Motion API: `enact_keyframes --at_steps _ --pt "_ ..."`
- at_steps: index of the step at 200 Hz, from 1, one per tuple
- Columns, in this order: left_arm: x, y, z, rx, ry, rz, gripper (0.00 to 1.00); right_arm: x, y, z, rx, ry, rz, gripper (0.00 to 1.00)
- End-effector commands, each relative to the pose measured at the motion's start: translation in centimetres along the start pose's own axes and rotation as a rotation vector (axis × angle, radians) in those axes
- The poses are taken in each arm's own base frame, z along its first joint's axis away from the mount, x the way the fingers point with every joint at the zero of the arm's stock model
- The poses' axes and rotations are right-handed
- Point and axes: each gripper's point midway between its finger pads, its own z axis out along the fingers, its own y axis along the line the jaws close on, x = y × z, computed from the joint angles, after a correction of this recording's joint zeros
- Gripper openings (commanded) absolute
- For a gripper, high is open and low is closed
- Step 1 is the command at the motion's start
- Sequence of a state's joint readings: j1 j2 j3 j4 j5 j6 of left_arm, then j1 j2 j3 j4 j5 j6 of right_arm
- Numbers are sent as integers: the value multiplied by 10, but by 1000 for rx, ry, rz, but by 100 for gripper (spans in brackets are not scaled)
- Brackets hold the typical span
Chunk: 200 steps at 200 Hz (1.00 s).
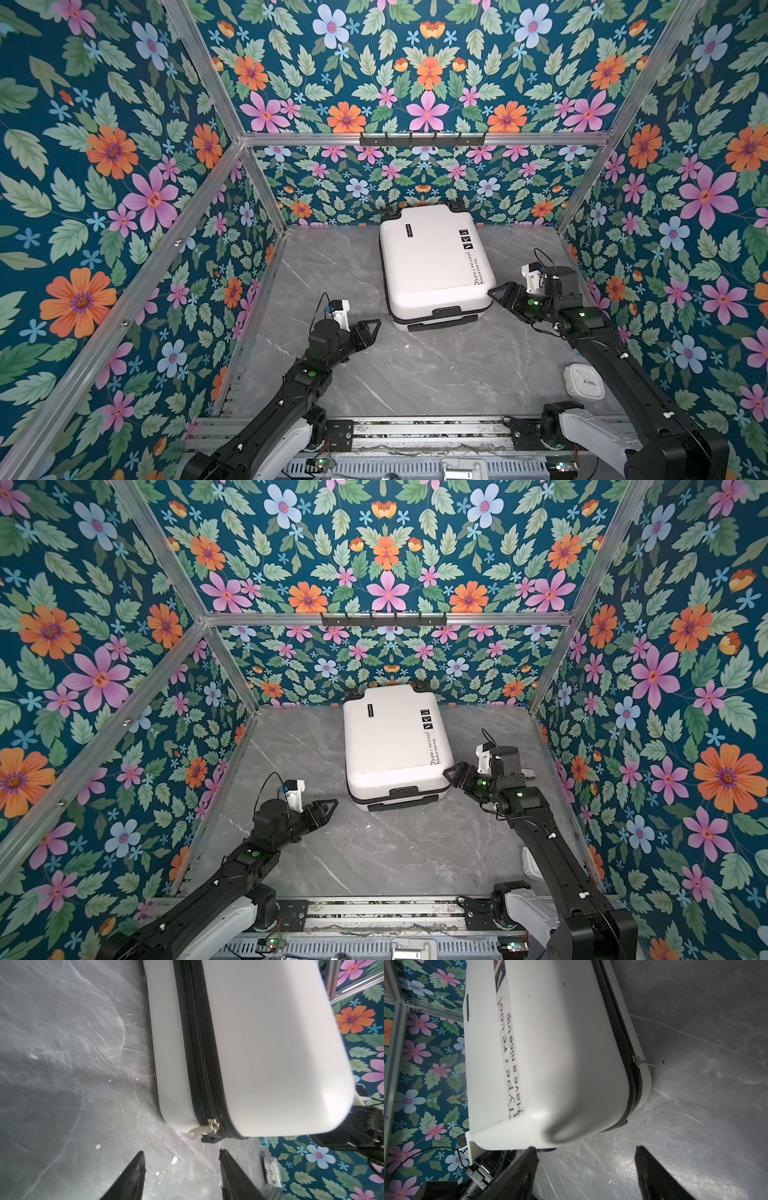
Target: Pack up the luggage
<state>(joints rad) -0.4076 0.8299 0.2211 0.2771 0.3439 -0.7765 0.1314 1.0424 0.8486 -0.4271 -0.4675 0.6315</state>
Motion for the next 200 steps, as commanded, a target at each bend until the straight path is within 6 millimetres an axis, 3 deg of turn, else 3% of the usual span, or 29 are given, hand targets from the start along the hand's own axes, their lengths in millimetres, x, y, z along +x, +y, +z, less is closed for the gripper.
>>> enact_keyframes --at_steps 1,30,84,127,200 --pt "-16 -12 5 48 -68 180 58 -3 0 -3 22 -8 -36 76" --pt "-13 -22 15 138 -74 286 54 -1 -5 -9 56 -12 -59 76" --pt "3 -30 6 243 -145 472 48 5 -14 -10 84 -7 -72 76" --pt "10 -26 15 171 -140 598 37 4 -14 0 60 5 -51 76" --pt "12 -22 34 98 -136 701 36 8 -17 6 48 16 -21 76"
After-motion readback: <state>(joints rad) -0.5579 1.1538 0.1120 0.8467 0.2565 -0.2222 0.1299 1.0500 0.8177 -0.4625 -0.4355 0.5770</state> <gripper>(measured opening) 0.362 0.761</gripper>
